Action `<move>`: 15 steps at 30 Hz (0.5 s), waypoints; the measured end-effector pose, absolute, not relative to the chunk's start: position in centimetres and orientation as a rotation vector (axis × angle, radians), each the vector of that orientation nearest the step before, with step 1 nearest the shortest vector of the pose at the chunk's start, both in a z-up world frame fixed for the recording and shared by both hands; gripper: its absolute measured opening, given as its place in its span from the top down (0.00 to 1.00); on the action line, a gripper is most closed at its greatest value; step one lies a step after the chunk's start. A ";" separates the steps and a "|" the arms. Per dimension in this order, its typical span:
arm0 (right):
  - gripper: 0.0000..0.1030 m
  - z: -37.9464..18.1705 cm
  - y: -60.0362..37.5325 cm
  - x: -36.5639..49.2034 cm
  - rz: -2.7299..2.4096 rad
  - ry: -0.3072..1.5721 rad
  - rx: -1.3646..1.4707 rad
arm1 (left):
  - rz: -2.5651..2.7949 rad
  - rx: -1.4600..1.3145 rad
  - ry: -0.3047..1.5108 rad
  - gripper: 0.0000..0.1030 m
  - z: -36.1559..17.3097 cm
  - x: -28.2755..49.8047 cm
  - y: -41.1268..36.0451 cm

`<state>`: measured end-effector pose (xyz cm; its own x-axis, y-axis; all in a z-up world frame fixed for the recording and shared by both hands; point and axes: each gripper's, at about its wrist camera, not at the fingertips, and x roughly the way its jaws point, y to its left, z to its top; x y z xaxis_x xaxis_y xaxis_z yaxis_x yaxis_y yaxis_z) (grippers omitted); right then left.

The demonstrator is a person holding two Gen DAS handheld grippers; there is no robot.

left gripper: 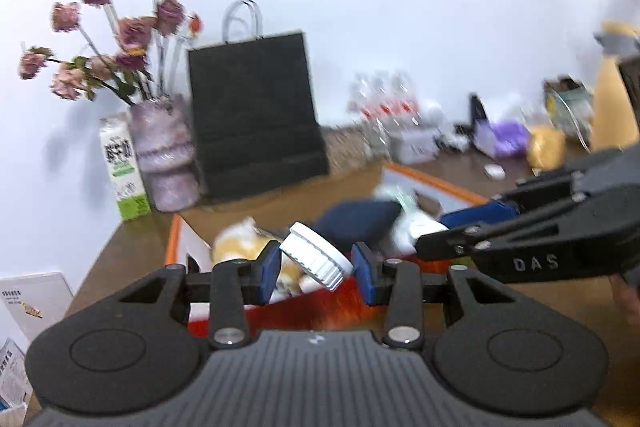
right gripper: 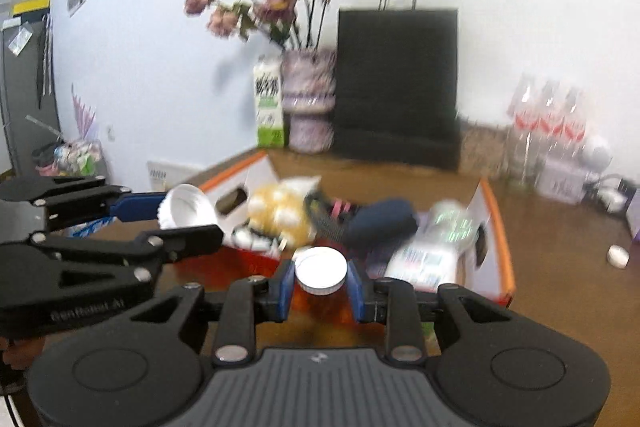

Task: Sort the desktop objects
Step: 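Grasp the white inner lid with the right tool while the left tool lifts the ridged cap, then carry the ridged cap and inner lid into the box and open both tools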

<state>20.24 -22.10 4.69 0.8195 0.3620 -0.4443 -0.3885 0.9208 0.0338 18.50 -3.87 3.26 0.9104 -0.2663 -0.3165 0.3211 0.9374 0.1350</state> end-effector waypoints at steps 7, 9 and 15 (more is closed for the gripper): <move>0.74 7.2 -23.3 24.4 0.322 0.391 -0.030 | -0.212 0.046 0.273 0.62 5.5 22.8 -3.3; 0.73 7.3 -23.6 25.8 0.298 0.388 -0.022 | -0.185 0.011 0.283 0.61 5.5 24.2 -3.1; 0.73 6.2 -24.5 30.5 0.225 0.403 -0.025 | -0.113 -0.079 0.344 0.61 4.3 29.2 -2.2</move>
<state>30.54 -24.54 6.18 0.8954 0.2119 -0.3917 -0.2220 0.9748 0.0199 29.24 -2.16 4.30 0.9354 -0.1235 -0.3314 0.0969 0.9907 -0.0959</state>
